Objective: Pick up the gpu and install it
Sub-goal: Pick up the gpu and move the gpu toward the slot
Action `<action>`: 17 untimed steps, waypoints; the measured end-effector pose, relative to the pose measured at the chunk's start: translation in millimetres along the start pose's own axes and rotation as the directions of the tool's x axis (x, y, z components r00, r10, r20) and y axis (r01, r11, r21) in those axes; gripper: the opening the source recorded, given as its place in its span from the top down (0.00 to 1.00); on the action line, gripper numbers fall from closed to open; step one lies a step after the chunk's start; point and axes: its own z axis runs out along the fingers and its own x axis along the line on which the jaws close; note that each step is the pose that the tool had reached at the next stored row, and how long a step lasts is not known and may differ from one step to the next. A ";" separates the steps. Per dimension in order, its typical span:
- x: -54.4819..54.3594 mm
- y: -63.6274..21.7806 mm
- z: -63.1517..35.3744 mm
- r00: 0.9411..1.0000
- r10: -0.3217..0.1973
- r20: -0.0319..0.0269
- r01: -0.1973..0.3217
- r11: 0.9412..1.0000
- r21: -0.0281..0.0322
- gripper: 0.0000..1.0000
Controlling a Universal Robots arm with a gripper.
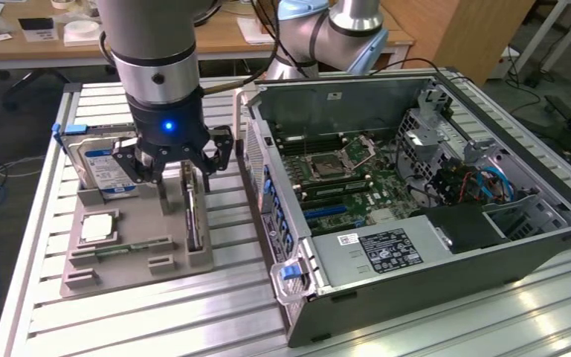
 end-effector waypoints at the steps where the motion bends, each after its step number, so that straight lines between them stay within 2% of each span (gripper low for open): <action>1: 0.0 0.0 0.0 1.000 0.000 0.000 0.000 1.000 0.000 0.35; 14: 0.0 0.1 0.3 1.000 0.000 0.000 0.000 1.000 0.000 0.35; 17: 0.1 -0.1 5.2 1.000 0.000 0.000 0.000 1.000 0.000 0.35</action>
